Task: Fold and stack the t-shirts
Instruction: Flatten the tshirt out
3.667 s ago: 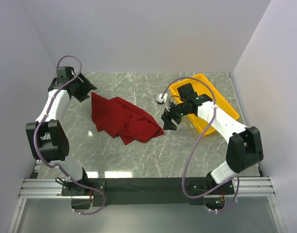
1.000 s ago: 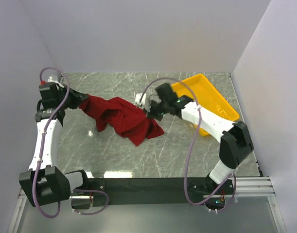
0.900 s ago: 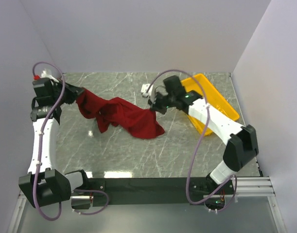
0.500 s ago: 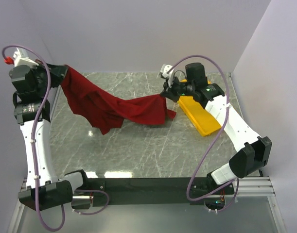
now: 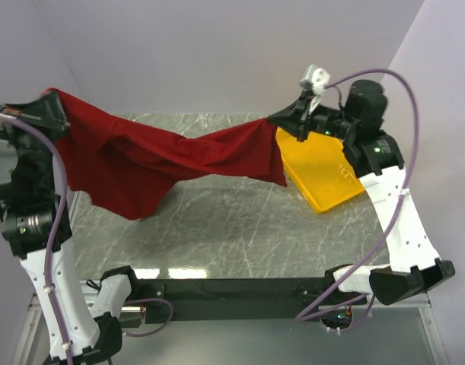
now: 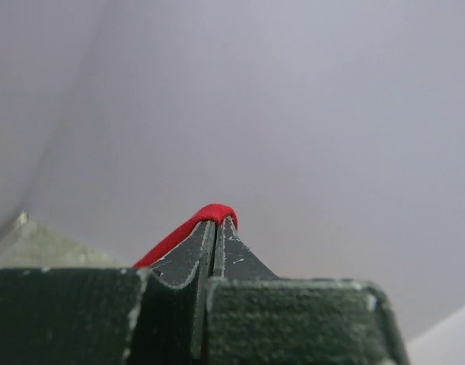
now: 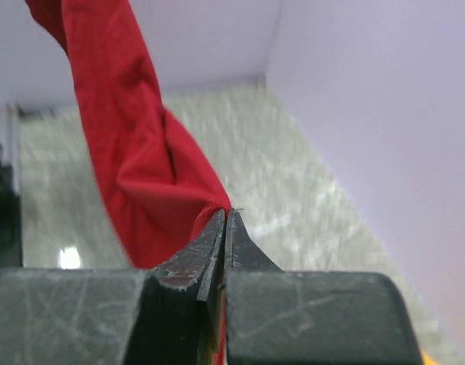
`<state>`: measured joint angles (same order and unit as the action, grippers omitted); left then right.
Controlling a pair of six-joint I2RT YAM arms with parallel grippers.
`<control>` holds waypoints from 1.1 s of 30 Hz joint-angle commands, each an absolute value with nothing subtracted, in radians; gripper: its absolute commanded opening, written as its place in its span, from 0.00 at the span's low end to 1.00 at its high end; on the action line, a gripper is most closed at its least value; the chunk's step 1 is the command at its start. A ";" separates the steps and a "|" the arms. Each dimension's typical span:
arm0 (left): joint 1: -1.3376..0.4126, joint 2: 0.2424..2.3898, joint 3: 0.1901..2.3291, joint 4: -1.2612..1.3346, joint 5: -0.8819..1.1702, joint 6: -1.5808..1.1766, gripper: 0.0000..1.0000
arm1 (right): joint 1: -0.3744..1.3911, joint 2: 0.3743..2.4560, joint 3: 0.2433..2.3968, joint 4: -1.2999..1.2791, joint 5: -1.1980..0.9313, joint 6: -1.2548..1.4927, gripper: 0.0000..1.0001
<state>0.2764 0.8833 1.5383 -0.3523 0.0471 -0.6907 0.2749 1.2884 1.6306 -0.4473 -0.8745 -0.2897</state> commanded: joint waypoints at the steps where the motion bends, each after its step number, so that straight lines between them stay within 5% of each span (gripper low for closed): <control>1: 0.281 0.874 1.647 -0.225 -0.084 -0.640 0.00 | 0.247 1.256 1.733 -0.281 -0.983 -0.108 0.00; 9: 0.278 0.896 1.691 -0.233 -0.063 -0.657 0.00 | 0.202 1.226 1.712 -0.140 -1.023 0.086 0.00; 21: 0.278 1.026 1.509 -0.124 0.122 -0.801 0.00 | 0.202 1.325 1.611 -0.143 -0.790 0.037 0.00; 25: 0.278 1.231 1.581 -0.016 0.211 -0.848 0.00 | 0.202 1.489 1.750 -0.135 -0.706 0.044 0.00; 33: 0.290 1.506 2.092 0.018 0.301 -0.911 0.00 | 0.163 1.775 2.261 -0.153 -0.704 0.113 0.00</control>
<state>0.2787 1.5604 1.8969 -0.1062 0.2466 -0.8783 0.1886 1.8141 2.1304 -0.2119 -0.7120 0.0765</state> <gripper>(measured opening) 0.013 0.009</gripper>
